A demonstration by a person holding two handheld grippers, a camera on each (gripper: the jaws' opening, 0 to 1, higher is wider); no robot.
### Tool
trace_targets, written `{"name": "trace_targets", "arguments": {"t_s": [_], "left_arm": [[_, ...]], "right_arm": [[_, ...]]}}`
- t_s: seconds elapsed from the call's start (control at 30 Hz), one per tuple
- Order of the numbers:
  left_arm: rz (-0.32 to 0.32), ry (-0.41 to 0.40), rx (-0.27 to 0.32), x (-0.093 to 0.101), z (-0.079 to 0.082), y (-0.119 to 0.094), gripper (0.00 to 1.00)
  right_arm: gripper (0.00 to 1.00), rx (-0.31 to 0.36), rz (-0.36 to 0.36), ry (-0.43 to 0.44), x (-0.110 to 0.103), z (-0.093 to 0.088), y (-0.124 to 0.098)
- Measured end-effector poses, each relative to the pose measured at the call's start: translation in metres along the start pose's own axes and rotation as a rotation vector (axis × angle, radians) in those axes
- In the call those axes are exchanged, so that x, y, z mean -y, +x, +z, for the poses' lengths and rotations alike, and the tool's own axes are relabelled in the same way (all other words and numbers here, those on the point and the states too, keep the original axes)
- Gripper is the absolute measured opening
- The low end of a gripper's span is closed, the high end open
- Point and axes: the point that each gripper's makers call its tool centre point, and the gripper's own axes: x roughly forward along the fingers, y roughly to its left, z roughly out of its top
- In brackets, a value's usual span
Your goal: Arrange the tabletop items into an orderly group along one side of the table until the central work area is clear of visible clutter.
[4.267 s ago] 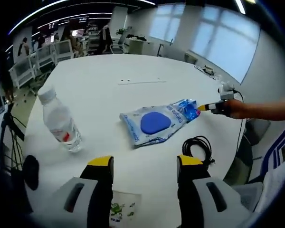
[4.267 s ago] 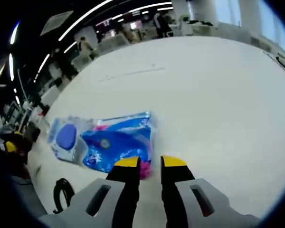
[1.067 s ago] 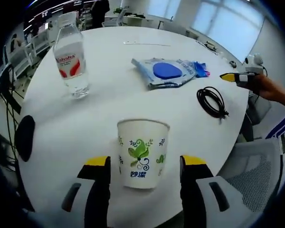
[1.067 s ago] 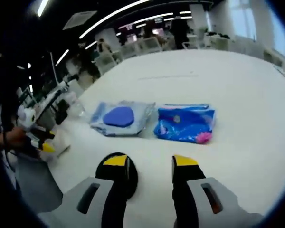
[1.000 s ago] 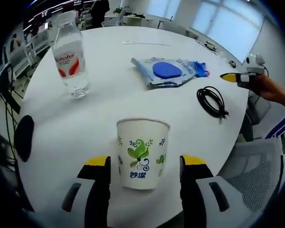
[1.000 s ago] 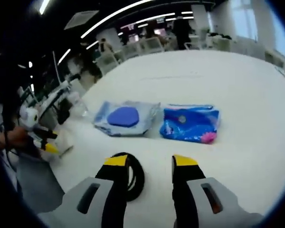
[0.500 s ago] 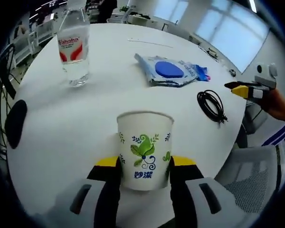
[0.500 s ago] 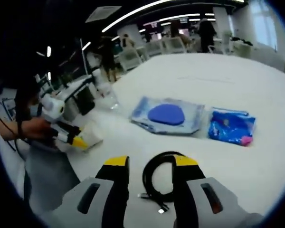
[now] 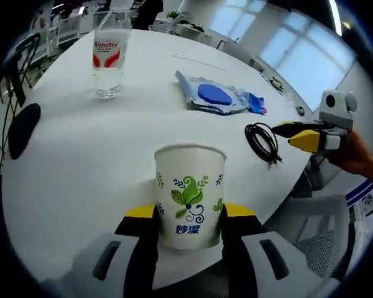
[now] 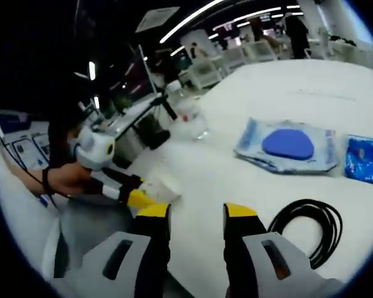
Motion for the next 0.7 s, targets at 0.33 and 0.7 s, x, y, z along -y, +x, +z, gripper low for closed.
{"name": "trace_targets", "arguments": {"t_s": [0.33, 0.7], "left_arm": [[-0.048, 0.096, 0.009, 0.026, -0.011, -0.007, 0.38], [-0.081, 0.379, 0.035, 0.047, -0.009, -0.012, 0.39]], "right_arm": [[0.33, -0.056, 0.144, -0.039, -0.048, -0.006, 0.024], [0.33, -0.136, 0.279, -0.122, -0.081, -0.014, 0.023]]}}
